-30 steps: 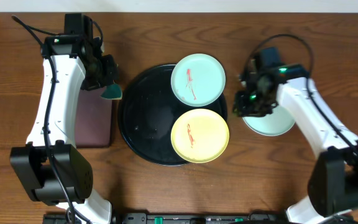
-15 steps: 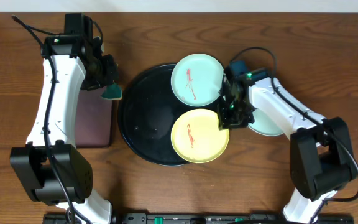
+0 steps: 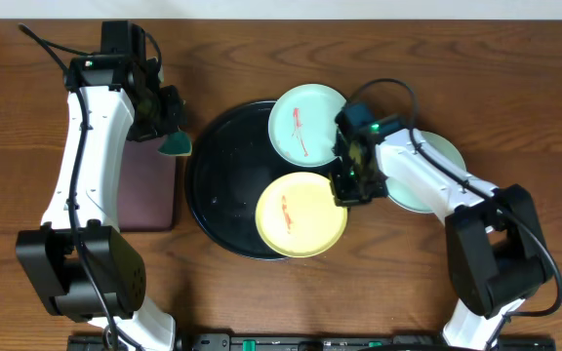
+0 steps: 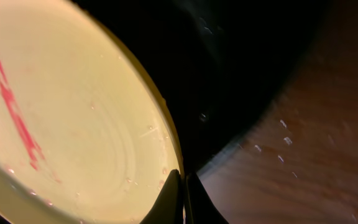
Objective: Clean dirty plates on tray and stack at the side
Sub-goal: 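Grip the yellow plate rim with the right gripper and tilt it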
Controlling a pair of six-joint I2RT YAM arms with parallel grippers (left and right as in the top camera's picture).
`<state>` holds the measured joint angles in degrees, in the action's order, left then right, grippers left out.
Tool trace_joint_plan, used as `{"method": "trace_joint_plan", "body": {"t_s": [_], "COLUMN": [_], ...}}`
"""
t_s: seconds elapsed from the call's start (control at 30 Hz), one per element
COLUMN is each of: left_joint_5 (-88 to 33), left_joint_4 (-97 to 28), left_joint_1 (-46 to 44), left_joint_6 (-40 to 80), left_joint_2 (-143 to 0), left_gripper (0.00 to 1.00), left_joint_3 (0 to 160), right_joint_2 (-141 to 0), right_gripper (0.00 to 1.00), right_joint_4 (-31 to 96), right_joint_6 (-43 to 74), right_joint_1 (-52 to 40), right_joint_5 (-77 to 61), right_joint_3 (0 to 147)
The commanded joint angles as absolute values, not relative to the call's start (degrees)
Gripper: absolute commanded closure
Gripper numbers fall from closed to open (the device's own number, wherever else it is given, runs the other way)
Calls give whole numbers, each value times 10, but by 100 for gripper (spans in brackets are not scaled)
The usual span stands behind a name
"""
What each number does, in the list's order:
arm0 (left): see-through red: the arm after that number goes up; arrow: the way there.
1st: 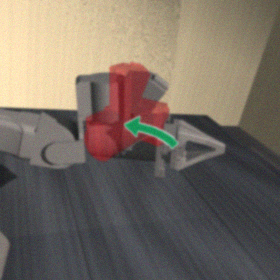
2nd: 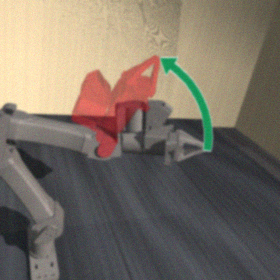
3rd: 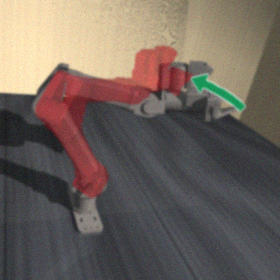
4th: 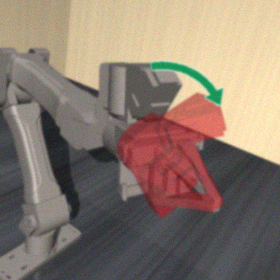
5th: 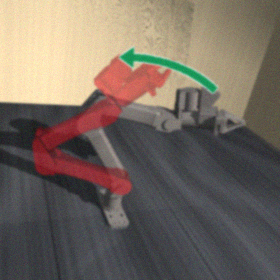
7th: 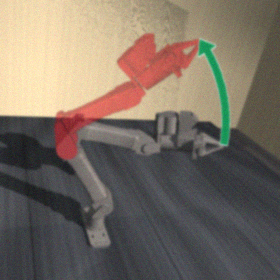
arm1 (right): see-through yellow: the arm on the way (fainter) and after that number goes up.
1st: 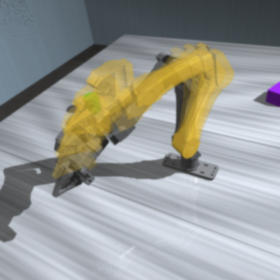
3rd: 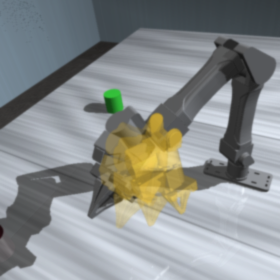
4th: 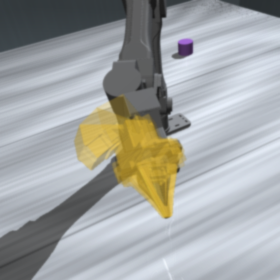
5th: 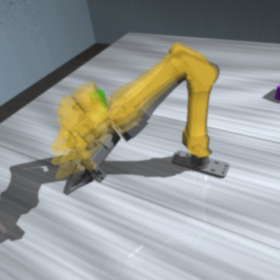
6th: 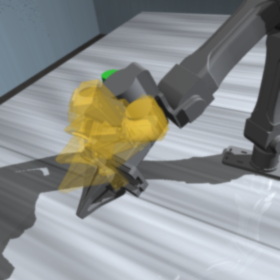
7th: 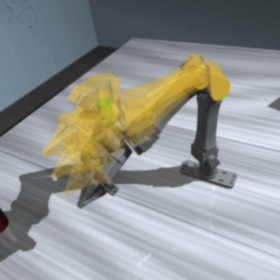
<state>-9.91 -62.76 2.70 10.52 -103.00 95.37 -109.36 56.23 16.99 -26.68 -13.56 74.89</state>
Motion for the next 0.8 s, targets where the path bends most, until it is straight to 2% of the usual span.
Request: {"method": "trace_joint_plan", "body": {"t_s": [0.0, 0.27, 0.5, 0.63, 0.77], "left_joint_5": [-94, -94, -94, -94, -94], "left_joint_4": [-628, -628, -627, -627, -627], "left_joint_1": [26, 21, 19, 15, 5], "left_joint_6": [108, 108, 109, 109, 109], "left_joint_2": [-1031, -1032, -1032, -1032, -1032], "left_gripper": [93, 92, 92, 93, 93], "left_joint_3": [950, 937, 935, 935, 935], "right_joint_2": [-1098, -1129, -1154, -1154, -1161], "right_gripper": [99, 99, 99, 85, 84], "right_joint_4": [518, 360, 324, 327, 342], "right_joint_6": [218, 297, 313, 314, 336], "right_joint_1": [-305, -365, -367, -368, -369], "right_joint_5": [-140, -122, -122, -122, -115], "right_joint_3": [776, 776, 776, 776, 776]}}
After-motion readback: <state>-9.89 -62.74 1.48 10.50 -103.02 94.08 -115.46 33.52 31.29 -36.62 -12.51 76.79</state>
